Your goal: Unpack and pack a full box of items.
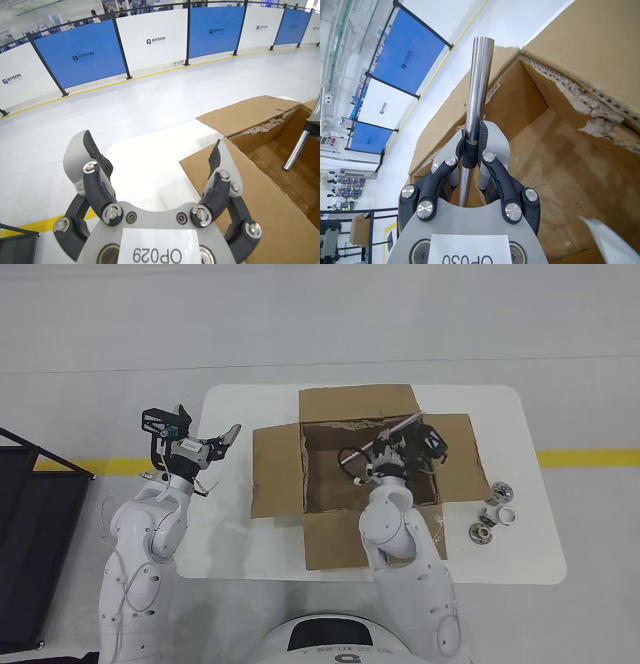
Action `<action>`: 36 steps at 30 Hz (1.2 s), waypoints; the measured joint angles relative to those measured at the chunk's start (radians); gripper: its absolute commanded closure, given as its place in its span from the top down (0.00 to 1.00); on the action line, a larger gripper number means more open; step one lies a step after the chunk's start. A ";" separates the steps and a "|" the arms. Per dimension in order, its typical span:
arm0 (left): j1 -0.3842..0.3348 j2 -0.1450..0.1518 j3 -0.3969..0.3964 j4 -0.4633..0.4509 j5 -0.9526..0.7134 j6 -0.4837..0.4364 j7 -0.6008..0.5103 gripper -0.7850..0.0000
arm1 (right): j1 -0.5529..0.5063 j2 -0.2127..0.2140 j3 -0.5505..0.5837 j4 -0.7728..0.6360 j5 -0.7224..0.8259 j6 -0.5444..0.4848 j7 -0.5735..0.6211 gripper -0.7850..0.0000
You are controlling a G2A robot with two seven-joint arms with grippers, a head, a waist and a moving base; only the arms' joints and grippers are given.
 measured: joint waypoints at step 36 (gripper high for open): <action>0.000 0.000 0.000 0.000 0.000 0.000 0.000 1.00 | -0.406 0.046 0.629 -0.377 0.726 -0.371 0.246 0.00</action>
